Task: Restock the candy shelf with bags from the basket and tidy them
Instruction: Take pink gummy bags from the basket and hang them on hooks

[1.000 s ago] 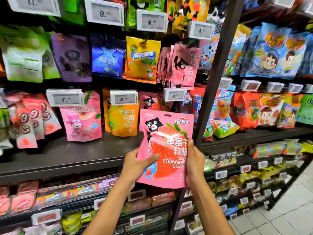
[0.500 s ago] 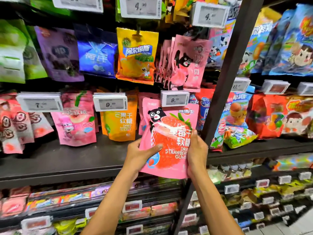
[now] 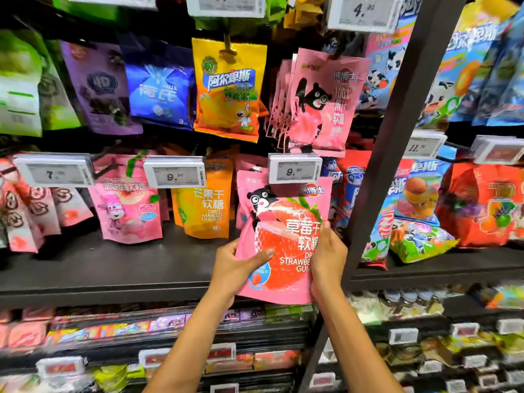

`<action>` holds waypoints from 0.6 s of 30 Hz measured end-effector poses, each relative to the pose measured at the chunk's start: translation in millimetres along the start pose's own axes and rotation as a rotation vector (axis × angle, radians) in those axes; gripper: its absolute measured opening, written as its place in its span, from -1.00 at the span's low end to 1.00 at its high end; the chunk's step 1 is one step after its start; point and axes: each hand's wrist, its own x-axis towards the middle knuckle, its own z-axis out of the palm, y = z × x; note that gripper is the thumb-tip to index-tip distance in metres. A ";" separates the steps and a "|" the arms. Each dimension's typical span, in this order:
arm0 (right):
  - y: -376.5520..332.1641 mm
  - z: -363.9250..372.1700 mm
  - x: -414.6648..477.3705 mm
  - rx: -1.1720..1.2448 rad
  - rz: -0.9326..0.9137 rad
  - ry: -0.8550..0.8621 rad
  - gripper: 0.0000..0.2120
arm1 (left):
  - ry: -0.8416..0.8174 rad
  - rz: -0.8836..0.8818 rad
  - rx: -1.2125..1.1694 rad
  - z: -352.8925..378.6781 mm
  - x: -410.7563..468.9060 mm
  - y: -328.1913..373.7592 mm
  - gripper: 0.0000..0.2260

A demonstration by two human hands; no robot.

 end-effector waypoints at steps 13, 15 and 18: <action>15.7 9.4 8.7 0.004 0.098 -0.060 -0.58 | 0.047 -0.053 -0.008 -5.0 12.1 -18.1 -0.60; 12.7 6.0 2.5 0.083 0.094 -0.073 -0.58 | 0.031 0.008 0.002 -7.2 10.4 -19.5 -0.67; 10.1 1.9 -8.1 0.099 0.025 -0.084 -0.71 | 0.005 0.103 0.041 -12.1 4.3 -22.2 -0.72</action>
